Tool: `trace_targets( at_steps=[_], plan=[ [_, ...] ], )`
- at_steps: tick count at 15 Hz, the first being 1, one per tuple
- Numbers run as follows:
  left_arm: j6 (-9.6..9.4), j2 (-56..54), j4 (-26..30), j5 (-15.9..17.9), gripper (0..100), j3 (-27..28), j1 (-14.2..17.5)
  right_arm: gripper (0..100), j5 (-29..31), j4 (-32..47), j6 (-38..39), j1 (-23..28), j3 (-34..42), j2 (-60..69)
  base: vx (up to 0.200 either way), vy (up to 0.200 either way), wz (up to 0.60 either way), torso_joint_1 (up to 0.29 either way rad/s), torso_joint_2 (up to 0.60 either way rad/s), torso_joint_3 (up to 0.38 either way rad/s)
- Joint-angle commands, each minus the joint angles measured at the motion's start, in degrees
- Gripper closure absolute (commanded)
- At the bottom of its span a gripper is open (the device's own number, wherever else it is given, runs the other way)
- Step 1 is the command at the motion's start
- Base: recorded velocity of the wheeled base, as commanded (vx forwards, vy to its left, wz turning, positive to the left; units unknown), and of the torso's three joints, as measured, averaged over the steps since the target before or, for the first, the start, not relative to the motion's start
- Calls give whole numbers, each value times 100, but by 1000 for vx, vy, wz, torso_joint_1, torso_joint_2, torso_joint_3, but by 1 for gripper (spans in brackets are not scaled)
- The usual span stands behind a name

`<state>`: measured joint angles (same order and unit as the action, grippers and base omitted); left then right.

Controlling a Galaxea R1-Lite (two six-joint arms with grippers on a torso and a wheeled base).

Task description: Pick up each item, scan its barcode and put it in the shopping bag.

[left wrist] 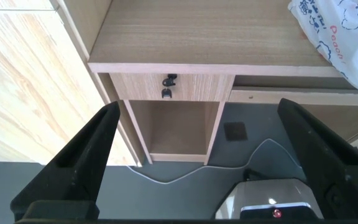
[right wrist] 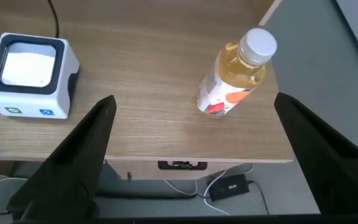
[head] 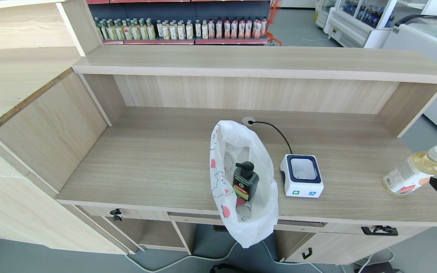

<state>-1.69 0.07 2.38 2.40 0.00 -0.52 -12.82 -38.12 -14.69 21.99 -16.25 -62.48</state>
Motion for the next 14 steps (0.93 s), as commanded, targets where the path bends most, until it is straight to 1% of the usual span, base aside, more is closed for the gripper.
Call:
trace_targets(
  at_steps=[1, 4, 9, 14],
  plan=[
    [-6, 1, 0, -3, 0, 0, 0, 0, 26, 85, 1, 16, 17, 157, 0, -200, 0, 7, 2, 7],
    [-6, 1, 0, -3, 0, 0, 0, 0, 175, 103, 10, 16, 25, 148, 0, -200, 0, 1, -1, 5],
    [-6, 1, 0, -3, 0, 0, 0, 0, 157, 112, 45, 16, 166, 254, 0, -200, 0, 3, 3, 4],
    [2, 1, 0, -3, 0, 0, 0, 0, 157, 138, 45, -11, 324, 271, -200, -200, 0, 7, 3, 0]
  ],
)
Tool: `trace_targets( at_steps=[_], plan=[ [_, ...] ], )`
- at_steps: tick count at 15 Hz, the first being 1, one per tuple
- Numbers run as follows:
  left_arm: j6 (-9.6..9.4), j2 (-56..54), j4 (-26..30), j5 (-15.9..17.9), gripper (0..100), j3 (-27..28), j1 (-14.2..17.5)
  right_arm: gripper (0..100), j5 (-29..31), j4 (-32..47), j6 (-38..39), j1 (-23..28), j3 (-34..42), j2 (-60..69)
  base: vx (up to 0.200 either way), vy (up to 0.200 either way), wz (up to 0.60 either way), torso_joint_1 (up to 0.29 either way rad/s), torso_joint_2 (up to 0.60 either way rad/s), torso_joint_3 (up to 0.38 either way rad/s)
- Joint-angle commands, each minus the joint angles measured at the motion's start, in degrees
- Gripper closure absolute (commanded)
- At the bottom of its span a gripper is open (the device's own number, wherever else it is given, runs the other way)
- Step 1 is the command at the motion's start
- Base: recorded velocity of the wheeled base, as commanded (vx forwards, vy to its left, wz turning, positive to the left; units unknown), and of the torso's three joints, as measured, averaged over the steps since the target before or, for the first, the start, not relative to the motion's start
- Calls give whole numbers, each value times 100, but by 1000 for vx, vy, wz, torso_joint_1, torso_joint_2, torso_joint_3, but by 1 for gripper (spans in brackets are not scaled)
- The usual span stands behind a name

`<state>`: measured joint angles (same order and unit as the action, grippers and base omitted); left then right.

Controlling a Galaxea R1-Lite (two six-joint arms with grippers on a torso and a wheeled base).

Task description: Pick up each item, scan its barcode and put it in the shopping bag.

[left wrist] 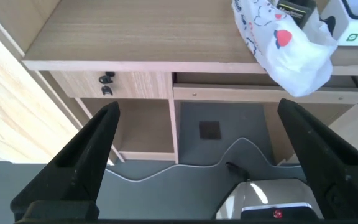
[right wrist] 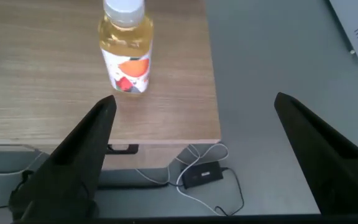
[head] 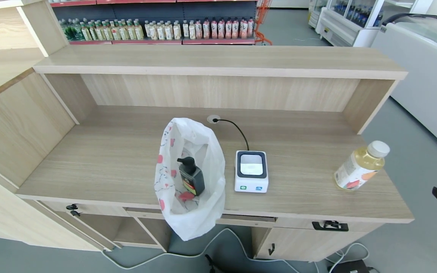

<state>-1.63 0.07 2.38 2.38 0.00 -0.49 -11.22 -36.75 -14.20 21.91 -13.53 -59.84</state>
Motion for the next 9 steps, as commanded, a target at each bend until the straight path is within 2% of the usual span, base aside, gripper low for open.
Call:
trace_targets(
  at_steps=[1, 3, 5, 8, 9],
  plan=[
    [5, 1, 0, 0, 0, 0, -4, 0, -3, 2, -4, -2, 175, 61, -200, -200, 0, -12, -2, 12],
    [14, 1, 0, 0, 0, 0, -4, 0, 14, 2, -4, -2, 518, 184, -200, -200, 0, 2, 5, 7],
    [-12, 1, 0, 0, 0, 0, -4, 0, 23, -7, -4, -2, 465, 34, -200, -200, 0, -2, 2, 2],
    [-12, 1, 0, 8, 0, 0, -4, 0, 23, -69, 67, -2, 44, -537, 0, -200, 0, 2, 2, -1],
    [-4, 1, 0, 8, 0, 0, -4, 0, 14, -77, 181, -2, -115, -660, 0, 0, 0, 0, 0, 0]
  ],
)
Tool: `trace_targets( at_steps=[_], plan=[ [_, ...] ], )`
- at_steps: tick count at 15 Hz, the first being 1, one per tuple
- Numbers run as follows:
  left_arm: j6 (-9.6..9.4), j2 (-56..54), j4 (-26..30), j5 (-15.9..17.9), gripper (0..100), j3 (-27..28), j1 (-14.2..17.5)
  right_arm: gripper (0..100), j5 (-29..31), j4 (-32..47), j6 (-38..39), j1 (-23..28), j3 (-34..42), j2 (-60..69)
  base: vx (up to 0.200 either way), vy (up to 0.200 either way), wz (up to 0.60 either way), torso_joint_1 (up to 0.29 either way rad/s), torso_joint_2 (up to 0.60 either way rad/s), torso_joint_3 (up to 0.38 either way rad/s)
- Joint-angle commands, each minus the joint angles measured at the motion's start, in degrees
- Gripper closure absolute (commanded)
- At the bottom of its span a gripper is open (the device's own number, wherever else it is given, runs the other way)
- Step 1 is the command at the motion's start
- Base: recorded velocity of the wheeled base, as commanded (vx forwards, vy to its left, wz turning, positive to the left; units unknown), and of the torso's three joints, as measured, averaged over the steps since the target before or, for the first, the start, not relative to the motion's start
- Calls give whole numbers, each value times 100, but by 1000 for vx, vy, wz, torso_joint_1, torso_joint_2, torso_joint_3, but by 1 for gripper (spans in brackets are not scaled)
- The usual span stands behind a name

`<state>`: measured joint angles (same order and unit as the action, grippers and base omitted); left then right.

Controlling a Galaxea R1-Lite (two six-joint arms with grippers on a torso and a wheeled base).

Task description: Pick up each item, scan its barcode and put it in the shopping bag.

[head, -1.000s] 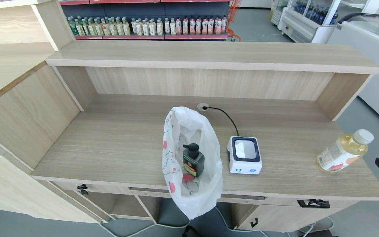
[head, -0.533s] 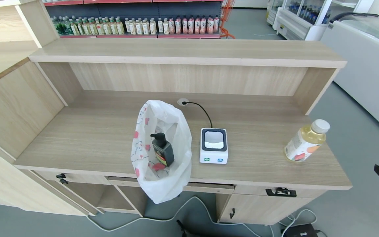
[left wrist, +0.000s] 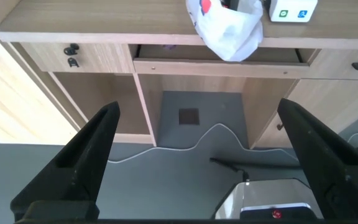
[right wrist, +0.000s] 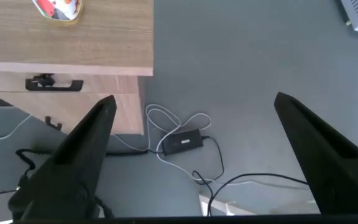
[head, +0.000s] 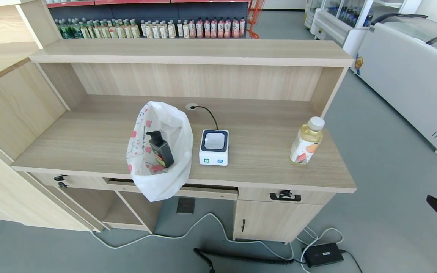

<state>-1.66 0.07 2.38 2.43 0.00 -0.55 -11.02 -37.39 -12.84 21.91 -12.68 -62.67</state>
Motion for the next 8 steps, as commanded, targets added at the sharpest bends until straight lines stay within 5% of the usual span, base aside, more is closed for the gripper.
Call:
trace_targets(
  at_steps=[1, 4, 8],
  plan=[
    [8, 1, -9, -5, 0, 0, 2, 0, -32, -14, 194, -108, -411, -483, 0, 0, 0, 0, 0, 0],
    [-28, 1, 0, 4, 0, 0, 2, 0, -41, -14, 616, -723, -666, -536, 0, 0, 0, 0, 0, 0],
    [-19, 1, 0, 4, 0, 0, 2, 0, -41, -14, 862, -1373, -657, -369, 200, 0, 0, -3, 0, 4]
  ],
)
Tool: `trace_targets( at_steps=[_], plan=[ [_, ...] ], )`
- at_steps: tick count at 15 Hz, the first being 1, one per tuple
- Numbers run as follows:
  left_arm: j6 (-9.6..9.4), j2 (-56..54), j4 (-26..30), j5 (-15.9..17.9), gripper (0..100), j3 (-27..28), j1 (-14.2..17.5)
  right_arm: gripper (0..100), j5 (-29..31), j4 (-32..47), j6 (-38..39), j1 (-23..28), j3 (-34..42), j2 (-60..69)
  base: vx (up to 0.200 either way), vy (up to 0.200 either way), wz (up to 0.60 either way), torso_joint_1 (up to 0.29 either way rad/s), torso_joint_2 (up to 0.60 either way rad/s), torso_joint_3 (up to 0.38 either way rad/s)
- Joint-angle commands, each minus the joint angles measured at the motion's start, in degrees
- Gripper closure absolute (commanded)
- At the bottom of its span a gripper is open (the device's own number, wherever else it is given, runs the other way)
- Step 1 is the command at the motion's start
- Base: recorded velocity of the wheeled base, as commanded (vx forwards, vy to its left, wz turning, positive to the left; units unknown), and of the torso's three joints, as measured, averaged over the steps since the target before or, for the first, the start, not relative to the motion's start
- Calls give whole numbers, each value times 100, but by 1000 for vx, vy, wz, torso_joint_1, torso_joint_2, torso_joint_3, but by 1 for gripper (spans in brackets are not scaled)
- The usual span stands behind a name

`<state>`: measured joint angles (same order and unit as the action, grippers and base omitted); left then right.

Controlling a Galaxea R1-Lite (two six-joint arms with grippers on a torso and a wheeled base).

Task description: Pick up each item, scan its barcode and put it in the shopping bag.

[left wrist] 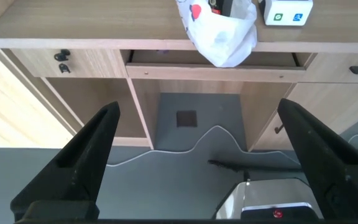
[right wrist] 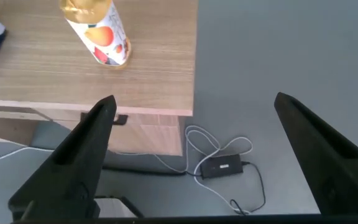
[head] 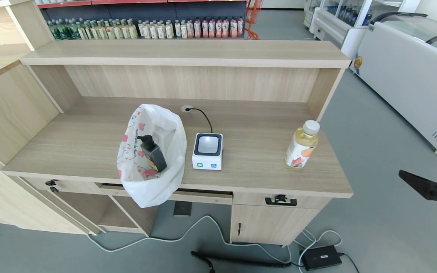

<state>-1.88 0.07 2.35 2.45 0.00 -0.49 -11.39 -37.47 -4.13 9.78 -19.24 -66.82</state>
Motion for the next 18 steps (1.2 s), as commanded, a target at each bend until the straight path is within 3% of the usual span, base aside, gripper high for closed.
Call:
trace_targets(
  at_steps=[1, 11, 15, 18],
  plan=[
    [3, 1, -7, 1, 0, 0, -4, 0, -4, -6, 141, -362, -10, 81, 0, 0, 0, 0, 0, 0],
    [12, 1, -7, 1, 0, 0, -4, 0, -13, -313, 255, -802, -168, -666, 0, 0, 0, 0, 0, 0],
    [12, 1, 2, 1, 0, 0, -4, 0, 75, -946, 185, -837, 25, -1158, 0, 0, 0, 0, 0, 0],
    [12, 1, -7, 1, 0, 0, -4, 0, 515, -1368, 185, -846, 122, -1501, 0, 0, 0, 0, 0, 0]
  ],
)
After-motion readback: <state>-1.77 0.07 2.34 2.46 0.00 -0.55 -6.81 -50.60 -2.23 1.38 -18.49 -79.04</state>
